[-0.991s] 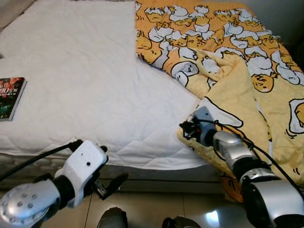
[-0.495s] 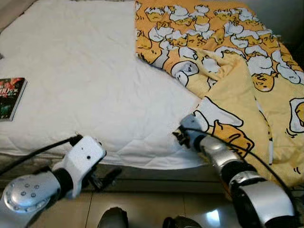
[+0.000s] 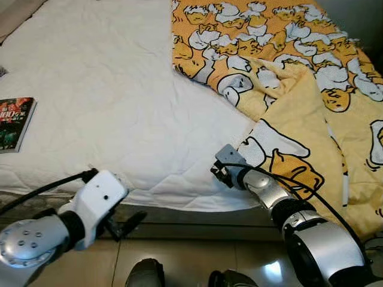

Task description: Clean up the room

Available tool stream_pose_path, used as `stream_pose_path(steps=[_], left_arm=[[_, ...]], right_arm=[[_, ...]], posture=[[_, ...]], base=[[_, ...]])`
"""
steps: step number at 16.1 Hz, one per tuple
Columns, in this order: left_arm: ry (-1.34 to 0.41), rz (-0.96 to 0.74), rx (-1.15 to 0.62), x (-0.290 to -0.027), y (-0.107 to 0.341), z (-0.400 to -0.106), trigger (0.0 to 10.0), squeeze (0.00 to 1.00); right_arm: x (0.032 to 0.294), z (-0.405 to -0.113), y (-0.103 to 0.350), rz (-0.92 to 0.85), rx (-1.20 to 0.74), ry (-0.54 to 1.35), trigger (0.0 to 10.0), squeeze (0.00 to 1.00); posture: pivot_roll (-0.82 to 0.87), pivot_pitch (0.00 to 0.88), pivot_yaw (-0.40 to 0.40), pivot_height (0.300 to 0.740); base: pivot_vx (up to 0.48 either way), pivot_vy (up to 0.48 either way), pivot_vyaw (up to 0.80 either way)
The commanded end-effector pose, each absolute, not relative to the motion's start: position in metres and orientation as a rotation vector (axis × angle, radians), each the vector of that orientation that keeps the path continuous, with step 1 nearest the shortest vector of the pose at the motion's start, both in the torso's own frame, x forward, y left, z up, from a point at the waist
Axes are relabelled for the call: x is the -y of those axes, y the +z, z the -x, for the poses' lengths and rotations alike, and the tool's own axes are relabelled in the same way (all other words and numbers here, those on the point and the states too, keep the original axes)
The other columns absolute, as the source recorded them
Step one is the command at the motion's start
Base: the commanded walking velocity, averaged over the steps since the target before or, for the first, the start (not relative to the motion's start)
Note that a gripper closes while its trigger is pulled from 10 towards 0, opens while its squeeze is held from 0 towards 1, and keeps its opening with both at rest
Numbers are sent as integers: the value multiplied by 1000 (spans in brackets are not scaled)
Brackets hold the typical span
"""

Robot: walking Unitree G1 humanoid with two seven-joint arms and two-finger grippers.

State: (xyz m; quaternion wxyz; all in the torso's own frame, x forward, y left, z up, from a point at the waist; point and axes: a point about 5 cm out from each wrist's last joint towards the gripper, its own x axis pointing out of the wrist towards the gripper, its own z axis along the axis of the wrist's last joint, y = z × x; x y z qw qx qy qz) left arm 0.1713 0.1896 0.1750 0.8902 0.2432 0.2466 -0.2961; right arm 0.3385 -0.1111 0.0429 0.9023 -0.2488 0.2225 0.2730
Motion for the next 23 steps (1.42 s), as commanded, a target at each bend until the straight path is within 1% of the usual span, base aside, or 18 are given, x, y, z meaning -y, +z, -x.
stream_pose_path(steps=[1,5,6,9,13,14,15,23], left_arm=[[-637,-517,-518,-189,178,-166,10000,0],[-638,-527,-519,-191,183,-165,10000,0],[-636,-534,-516,-192,187,-164,10000,0],[-636,-554,-509,-192,195,-158,10000,0],[-632,-575,-511,-197,202,-155,10000,0],[-627,-577,-511,-199,203,-155,10000,0],[-622,-579,-511,-199,204,-155,10000,0],[-624,-562,-532,-201,202,-152,10000,0]], right_arm=[[112,-341,45,550,-456,552,10000,1000],[118,-340,42,620,-461,511,10000,1000],[122,-342,44,659,-460,492,10000,0],[133,-347,48,758,-453,446,10000,0],[144,-348,50,809,-474,412,10000,0],[147,-348,49,830,-481,401,4510,0],[150,-348,49,844,-486,389,0,0],[157,-346,46,833,-512,390,0,0]], posture=[[227,174,-14,740],[248,184,-4,740],[267,192,7,740],[308,202,25,740],[330,211,30,740],[332,211,27,740],[335,209,25,740],[324,196,9,740]], base=[[0,0,0],[0,0,0],[0,0,0],[0,0,0],[0,0,0],[0,0,0],[0,0,0],[0,0,0]])
